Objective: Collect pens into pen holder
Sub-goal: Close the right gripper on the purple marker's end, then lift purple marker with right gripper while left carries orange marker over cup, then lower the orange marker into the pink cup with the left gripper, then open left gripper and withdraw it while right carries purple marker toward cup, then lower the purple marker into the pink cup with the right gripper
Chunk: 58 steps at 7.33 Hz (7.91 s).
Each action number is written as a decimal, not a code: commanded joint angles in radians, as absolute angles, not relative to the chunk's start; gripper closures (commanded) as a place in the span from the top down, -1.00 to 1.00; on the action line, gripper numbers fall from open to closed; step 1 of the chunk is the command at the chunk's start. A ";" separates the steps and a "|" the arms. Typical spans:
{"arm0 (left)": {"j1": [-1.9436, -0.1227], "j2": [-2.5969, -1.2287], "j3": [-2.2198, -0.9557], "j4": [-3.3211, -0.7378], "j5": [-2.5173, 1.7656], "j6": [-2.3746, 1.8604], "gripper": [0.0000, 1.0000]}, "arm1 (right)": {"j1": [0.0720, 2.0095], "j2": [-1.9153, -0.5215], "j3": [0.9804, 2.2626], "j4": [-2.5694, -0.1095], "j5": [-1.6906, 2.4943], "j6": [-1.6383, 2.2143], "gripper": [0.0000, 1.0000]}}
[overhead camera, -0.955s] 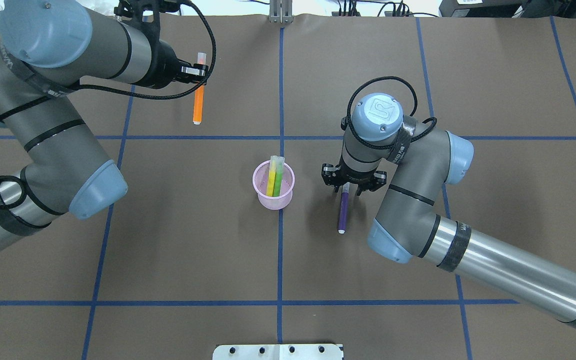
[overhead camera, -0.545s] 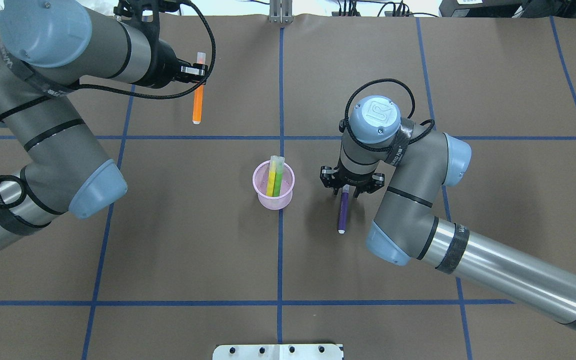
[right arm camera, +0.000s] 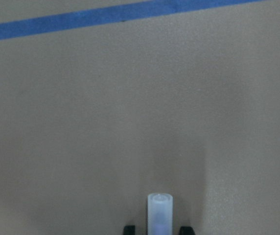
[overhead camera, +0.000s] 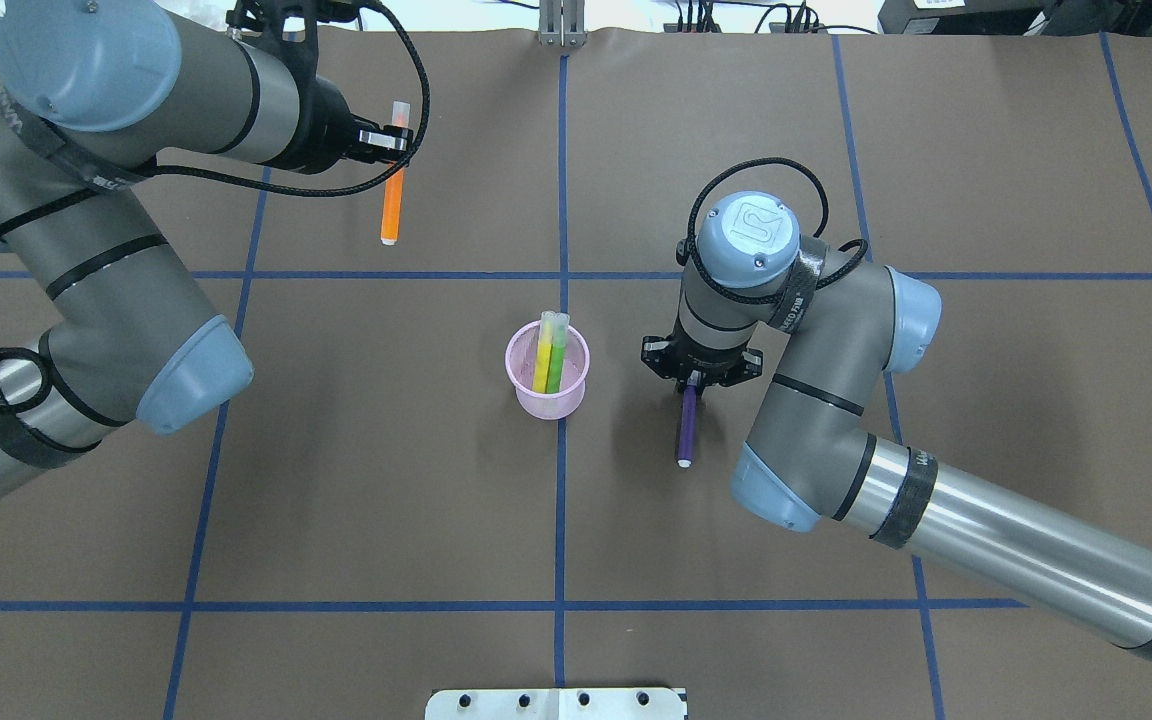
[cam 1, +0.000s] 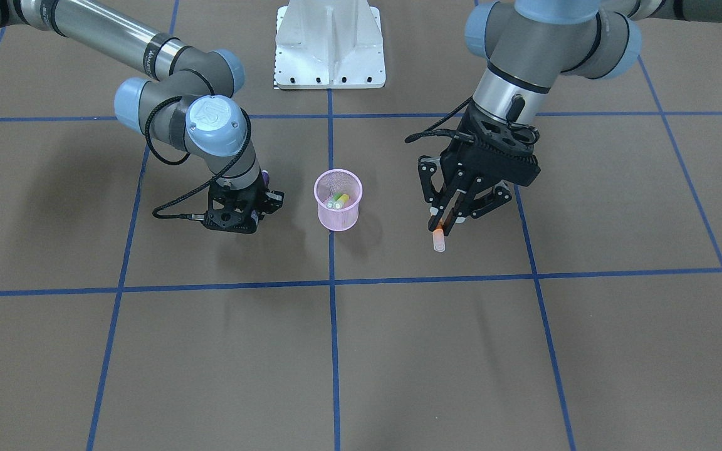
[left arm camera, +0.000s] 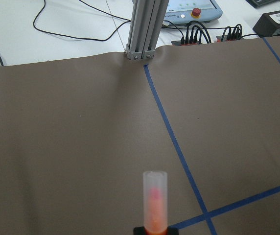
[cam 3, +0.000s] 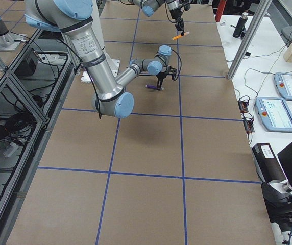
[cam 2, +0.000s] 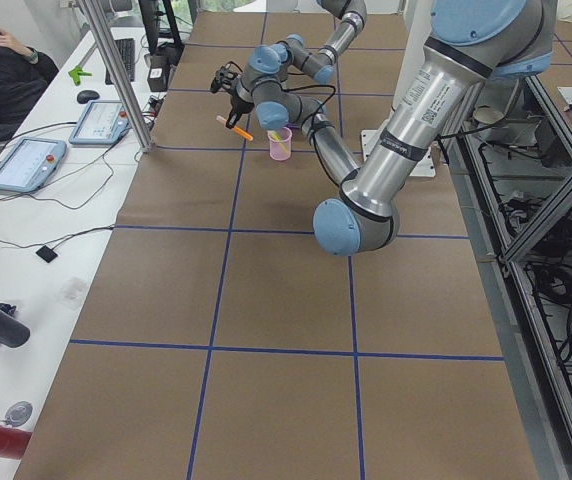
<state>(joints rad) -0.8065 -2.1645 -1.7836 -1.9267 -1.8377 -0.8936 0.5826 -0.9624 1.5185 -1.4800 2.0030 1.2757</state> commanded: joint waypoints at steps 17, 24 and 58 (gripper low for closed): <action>-0.474 -2.109 -1.611 -2.597 -1.494 -0.793 -1.00 | 0.764 -0.963 1.655 -1.483 2.069 1.212 -1.00; -0.405 -2.120 -1.572 -2.602 -1.410 -0.802 -0.58 | 0.778 -0.962 1.655 -1.479 2.074 1.209 -1.00; -1.112 -1.960 -1.577 -2.135 -2.217 -0.462 0.96 | 0.365 -0.953 1.655 -0.862 1.256 0.982 0.94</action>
<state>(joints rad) -1.1113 -1.9604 -1.5760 -2.1342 -2.2166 -0.4617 0.3645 -0.9547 1.6512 -0.8663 1.2591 0.9834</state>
